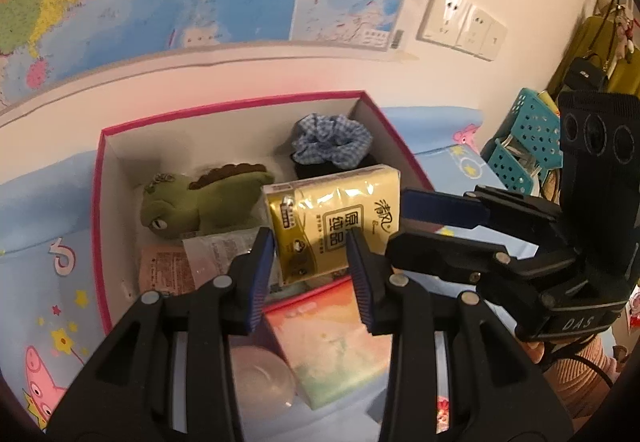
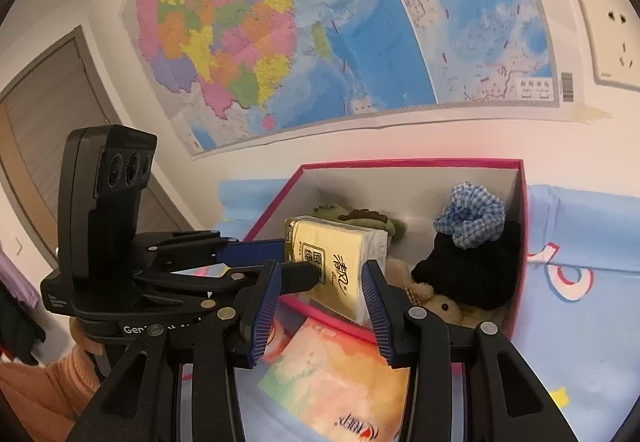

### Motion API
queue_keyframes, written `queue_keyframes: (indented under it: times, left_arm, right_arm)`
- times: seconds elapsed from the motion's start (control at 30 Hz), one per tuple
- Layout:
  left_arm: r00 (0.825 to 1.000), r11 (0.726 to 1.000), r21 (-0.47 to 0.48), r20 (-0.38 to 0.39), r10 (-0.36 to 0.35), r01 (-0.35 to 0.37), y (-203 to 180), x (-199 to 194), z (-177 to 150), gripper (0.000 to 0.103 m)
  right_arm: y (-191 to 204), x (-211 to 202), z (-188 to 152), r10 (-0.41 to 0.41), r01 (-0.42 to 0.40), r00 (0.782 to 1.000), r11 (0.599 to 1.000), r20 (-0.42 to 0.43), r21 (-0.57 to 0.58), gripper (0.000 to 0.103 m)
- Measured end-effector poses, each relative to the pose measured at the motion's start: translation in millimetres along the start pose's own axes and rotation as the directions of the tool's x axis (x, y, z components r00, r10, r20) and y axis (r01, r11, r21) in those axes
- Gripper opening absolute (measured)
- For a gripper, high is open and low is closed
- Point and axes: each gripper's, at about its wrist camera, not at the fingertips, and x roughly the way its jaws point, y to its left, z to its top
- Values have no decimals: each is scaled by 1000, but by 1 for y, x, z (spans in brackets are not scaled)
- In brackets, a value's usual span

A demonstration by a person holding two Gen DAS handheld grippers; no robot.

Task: Organize soft objects
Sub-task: 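Place the yellow tissue pack into the pink box and open the gripper, then move the right gripper to the pink floral tissue pack and grasp it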

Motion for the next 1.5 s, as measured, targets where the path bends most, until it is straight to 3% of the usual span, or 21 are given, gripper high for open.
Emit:
queue_keyframes:
  times: [0.4,0.63,0.9,1.17,1.33,1.5]
  left_arm:
    - [997,997,-75,-76,20,-26,31,26,3,39]
    - [997,994,-92,-58,48,-53,36,23,2,39]
    - [990,991,-57,76,122,-118,30,-17,-12,40]
    - [967,988,12,205,150,-155,1,-64,-52,52]
    - [975,993,28,193,107,-115,-14,-72,-79,52]
    - [989,996,28,125,81,-86,-23,-63,-108,52]
  right_arm:
    - [-9,42,6,10,-7,998,999,-65,45,43]
    - [-11,46,5,-26,31,997,997,-76,66,43]
    - [-3,13,-7,-32,33,999,999,-32,30,43]
    - [11,-36,-38,8,-8,1000,1000,-7,-15,44]
    - [14,-58,-73,22,-23,999,1000,-38,-7,46]
    - [11,-67,-112,23,-20,994,999,-110,31,49]
